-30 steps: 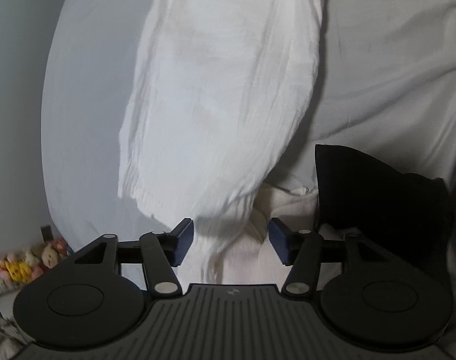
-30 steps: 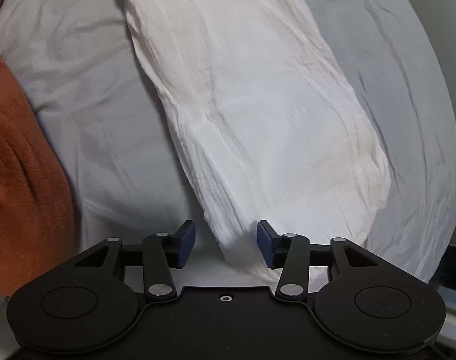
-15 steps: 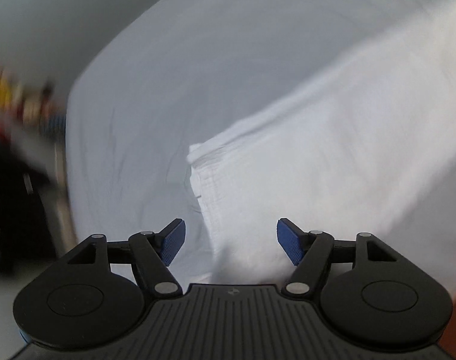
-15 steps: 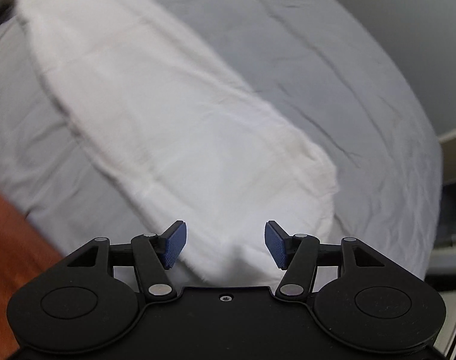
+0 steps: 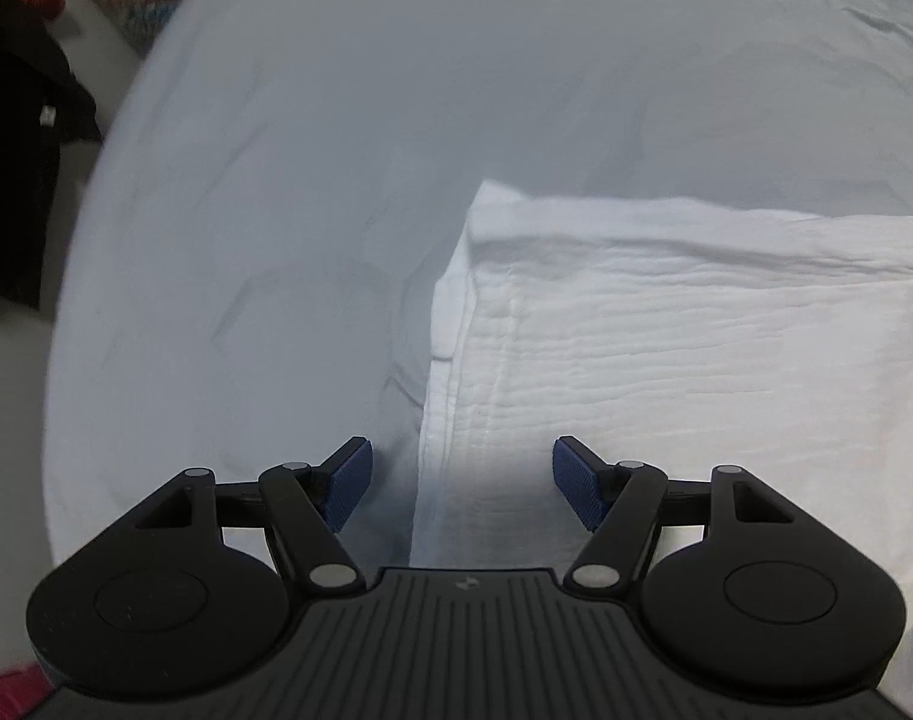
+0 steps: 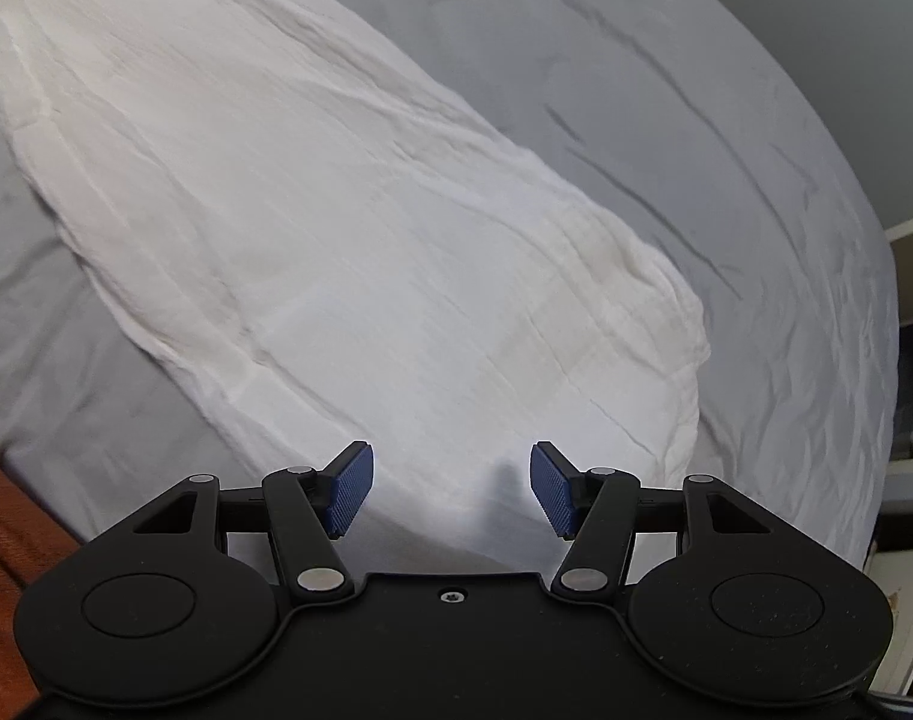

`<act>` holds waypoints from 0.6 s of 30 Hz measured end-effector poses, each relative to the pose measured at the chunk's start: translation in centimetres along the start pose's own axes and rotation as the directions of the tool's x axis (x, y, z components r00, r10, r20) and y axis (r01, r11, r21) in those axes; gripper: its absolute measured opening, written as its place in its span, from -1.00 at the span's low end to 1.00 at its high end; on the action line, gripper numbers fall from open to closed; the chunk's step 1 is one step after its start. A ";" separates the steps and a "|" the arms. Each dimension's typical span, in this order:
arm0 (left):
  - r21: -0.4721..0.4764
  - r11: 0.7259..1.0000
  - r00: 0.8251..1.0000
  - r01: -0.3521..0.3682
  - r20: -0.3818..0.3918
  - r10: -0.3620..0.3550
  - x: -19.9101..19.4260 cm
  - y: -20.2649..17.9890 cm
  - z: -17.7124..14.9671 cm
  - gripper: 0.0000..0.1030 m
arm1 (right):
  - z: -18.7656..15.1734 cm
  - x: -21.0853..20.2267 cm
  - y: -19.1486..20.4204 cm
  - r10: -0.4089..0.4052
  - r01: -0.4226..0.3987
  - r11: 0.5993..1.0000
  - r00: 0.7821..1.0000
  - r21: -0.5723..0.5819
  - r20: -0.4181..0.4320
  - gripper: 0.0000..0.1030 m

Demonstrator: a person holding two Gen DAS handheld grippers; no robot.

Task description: Fold clothes

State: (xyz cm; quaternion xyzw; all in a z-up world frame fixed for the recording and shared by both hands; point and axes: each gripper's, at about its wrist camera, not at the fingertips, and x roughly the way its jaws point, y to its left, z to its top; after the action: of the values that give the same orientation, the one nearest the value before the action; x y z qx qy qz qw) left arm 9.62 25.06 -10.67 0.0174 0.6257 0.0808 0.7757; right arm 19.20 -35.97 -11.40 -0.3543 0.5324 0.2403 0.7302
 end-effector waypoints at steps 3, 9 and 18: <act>-0.040 0.998 0.999 0.046 -0.008 -0.047 0.6 0.4 0.0 0.00 | 0.6 0.7 -0.4 0.004 -0.004 1.000 1.000 -0.002 -0.001 0.09; -0.027 0.997 0.997 0.075 0.003 -0.075 -0.1 -0.5 0.4 -0.59 | 1.2 2.1 -1.1 -0.025 0.025 1.000 0.999 0.012 -0.028 0.09; 0.060 0.998 0.997 0.033 0.062 -0.037 -5.7 -3.3 1.5 -0.81 | -1.4 1.4 -1.7 -0.078 0.084 0.991 0.995 0.108 -0.064 0.09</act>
State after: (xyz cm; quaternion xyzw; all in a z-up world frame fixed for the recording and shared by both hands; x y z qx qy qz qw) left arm 10.24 21.13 -5.26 0.0320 0.6033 0.0481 0.7954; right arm 20.06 -38.20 -12.52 -0.3415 0.5515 0.1698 0.7419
